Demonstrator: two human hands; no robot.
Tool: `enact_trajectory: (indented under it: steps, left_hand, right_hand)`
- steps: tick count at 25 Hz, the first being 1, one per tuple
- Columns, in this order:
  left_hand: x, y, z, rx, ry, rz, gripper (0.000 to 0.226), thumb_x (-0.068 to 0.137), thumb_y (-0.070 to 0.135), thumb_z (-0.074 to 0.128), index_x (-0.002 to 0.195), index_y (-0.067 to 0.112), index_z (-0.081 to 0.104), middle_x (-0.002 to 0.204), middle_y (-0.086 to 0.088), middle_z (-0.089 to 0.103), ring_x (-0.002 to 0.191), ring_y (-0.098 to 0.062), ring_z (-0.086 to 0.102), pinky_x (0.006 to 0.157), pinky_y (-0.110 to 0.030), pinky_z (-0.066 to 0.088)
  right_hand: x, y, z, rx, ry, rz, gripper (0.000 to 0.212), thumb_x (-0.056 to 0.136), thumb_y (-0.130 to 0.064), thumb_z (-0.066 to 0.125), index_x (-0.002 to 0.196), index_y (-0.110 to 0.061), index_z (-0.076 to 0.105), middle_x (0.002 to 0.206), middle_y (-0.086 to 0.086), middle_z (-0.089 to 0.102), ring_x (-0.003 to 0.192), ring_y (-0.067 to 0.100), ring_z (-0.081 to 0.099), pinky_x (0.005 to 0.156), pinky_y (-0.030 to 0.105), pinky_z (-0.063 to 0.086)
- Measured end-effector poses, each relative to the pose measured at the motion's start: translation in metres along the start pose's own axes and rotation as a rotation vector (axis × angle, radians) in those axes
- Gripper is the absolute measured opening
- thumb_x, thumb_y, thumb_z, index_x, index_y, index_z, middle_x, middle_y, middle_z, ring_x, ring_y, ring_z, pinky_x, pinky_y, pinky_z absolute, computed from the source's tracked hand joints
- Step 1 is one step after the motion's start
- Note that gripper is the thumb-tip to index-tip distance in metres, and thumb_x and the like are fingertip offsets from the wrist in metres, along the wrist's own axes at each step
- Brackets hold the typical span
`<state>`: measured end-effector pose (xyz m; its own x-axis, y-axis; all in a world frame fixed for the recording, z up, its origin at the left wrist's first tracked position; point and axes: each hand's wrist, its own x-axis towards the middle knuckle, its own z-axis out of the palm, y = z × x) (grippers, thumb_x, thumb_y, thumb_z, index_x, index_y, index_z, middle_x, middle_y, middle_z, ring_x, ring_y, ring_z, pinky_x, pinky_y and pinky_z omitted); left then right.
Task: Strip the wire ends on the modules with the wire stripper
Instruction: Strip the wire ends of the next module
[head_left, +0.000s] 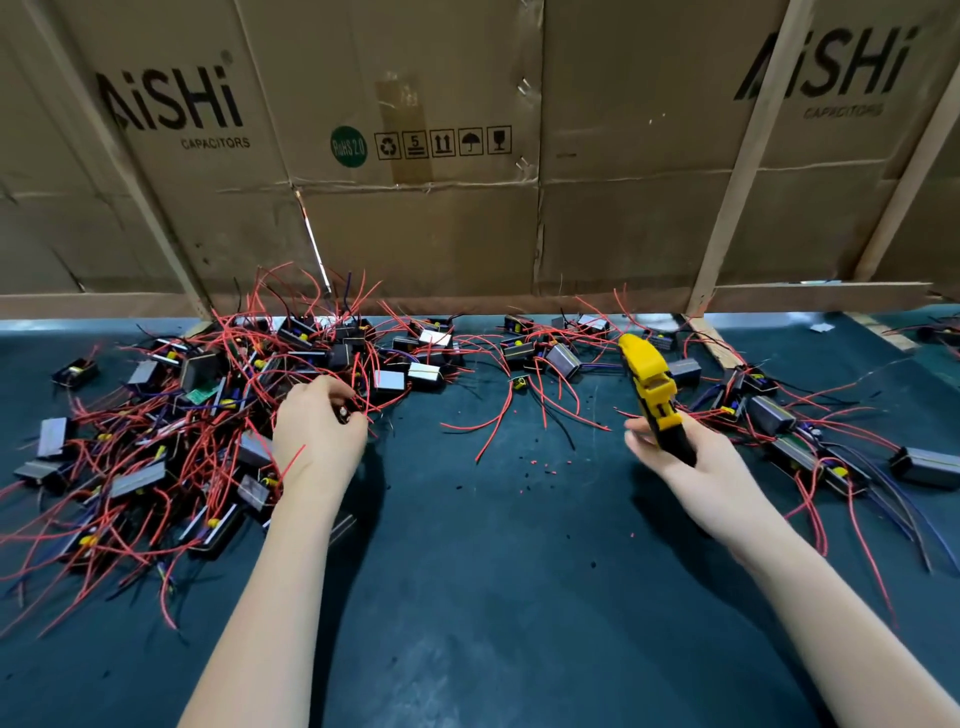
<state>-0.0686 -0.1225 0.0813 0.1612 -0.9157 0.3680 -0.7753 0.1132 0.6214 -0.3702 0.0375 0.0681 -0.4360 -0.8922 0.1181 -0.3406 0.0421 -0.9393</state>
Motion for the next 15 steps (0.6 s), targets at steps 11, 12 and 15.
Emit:
enact_trajectory:
  steps: [11, 12, 15]
  left_hand:
    - [0.007, 0.003, 0.011, 0.134, 0.186, 0.339, 0.053, 0.086, 0.004, 0.063, 0.137, 0.005, 0.048, 0.135, -0.014, 0.052, 0.125, -0.034, 0.045, 0.099, -0.045, 0.037]
    - [0.01, 0.002, 0.012, 0.171, 0.168, 0.336, 0.054, 0.088, 0.002, 0.058, 0.14, 0.006, 0.044, 0.143, -0.012, 0.049, 0.131, -0.032, 0.041, 0.1, -0.045, 0.035]
    - [0.016, 0.0, 0.017, 0.246, 0.091, 0.309, 0.058, 0.091, 0.003, 0.052, 0.147, 0.009, 0.037, 0.147, -0.011, 0.045, 0.134, -0.03, 0.038, 0.101, -0.045, 0.03]
  right_hand:
    - [0.0, -0.006, 0.0, 0.247, 0.182, 0.027, 0.008, 0.09, -0.03, 0.065, 0.091, -0.023, 0.069, 0.091, 0.001, 0.073, 0.089, 0.019, 0.067, 0.092, 0.036, 0.048]
    - [0.0, -0.006, 0.0, 0.258, 0.195, 0.036, 0.009, 0.09, -0.031, 0.065, 0.091, -0.022, 0.068, 0.089, 0.002, 0.073, 0.086, 0.02, 0.067, 0.091, 0.038, 0.048]
    - [0.004, -0.005, -0.002, 0.276, 0.228, 0.059, 0.013, 0.091, -0.032, 0.064, 0.092, -0.02, 0.068, 0.086, 0.004, 0.072, 0.082, 0.023, 0.067, 0.087, 0.04, 0.049]
